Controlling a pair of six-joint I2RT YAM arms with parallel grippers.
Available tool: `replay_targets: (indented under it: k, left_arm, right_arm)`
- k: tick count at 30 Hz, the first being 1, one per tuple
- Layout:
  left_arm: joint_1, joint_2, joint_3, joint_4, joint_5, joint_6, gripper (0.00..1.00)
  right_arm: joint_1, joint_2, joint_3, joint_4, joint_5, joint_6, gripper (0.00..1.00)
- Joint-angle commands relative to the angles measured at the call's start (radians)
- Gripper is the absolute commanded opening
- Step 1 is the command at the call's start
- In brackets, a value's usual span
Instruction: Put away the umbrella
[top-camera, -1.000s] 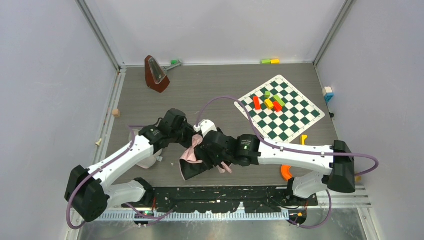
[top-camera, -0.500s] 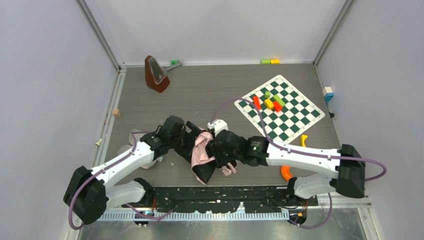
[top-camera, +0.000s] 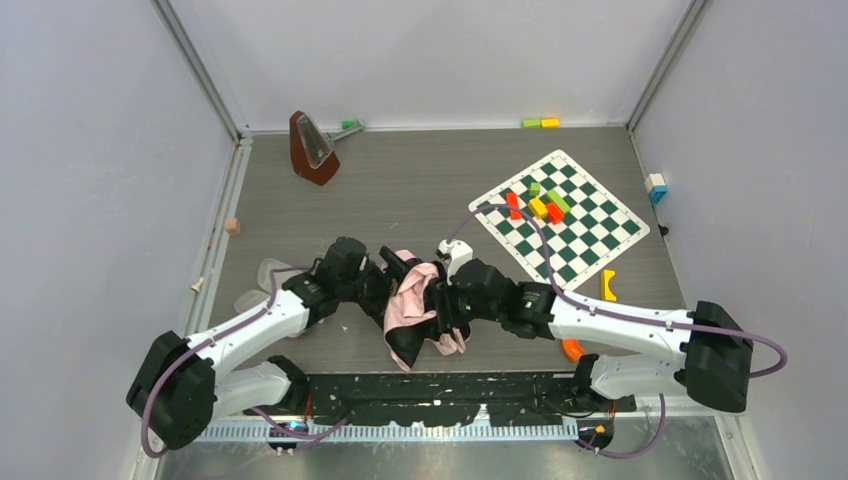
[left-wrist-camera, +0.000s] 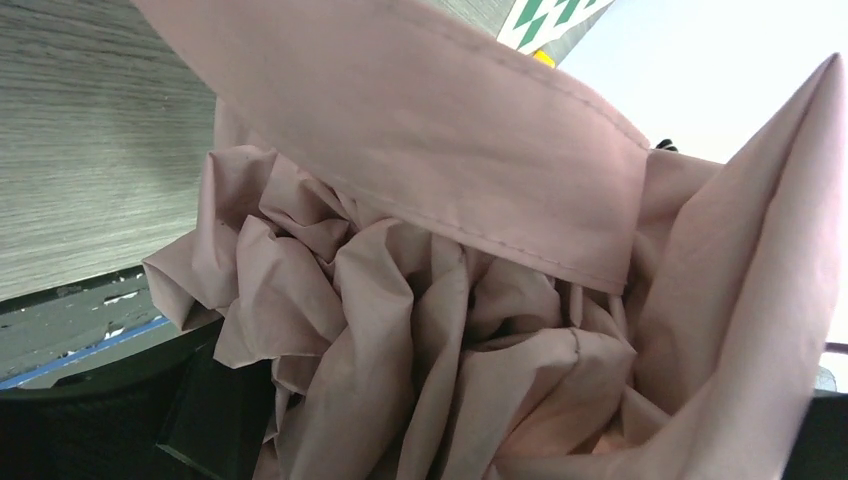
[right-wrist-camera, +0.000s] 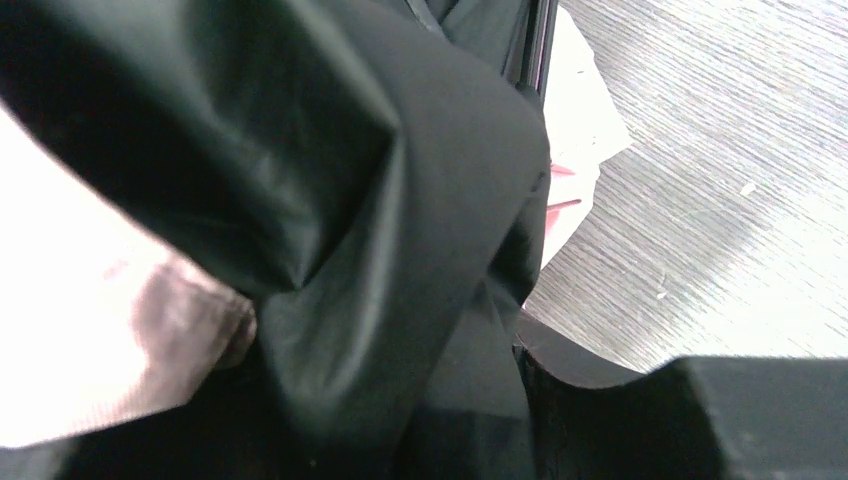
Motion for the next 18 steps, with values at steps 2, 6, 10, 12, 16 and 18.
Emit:
replay_targets:
  k: [2, 6, 10, 12, 16, 18]
  left_arm:
    - [-0.023, 0.001, -0.022, -0.013, 0.126, 0.068, 0.99]
    - [-0.063, 0.001, -0.035, -0.003, 0.098, 0.074, 0.99]
    - [-0.102, 0.045, -0.018, 0.024, 0.099, 0.084, 0.99]
    - [-0.113, 0.063, -0.008, 0.025, 0.097, 0.098, 0.99]
    - [-0.109, 0.083, -0.006, 0.032, 0.109, 0.124, 0.99]
    - [-0.095, 0.077, -0.012, 0.064, 0.118, 0.127, 0.99]
  right_arm:
    - [-0.022, -0.094, 0.008, 0.276, 0.048, 0.064, 0.05]
    - [-0.030, -0.104, -0.014, 0.368, 0.057, 0.137, 0.05]
    - [-0.036, -0.102, -0.036, 0.480, 0.076, 0.202, 0.05]
    - [-0.041, -0.100, -0.039, 0.528, 0.081, 0.227, 0.05]
    - [-0.060, -0.109, -0.037, 0.601, 0.084, 0.259, 0.05]
    - [-0.076, -0.120, -0.041, 0.621, 0.080, 0.282, 0.05]
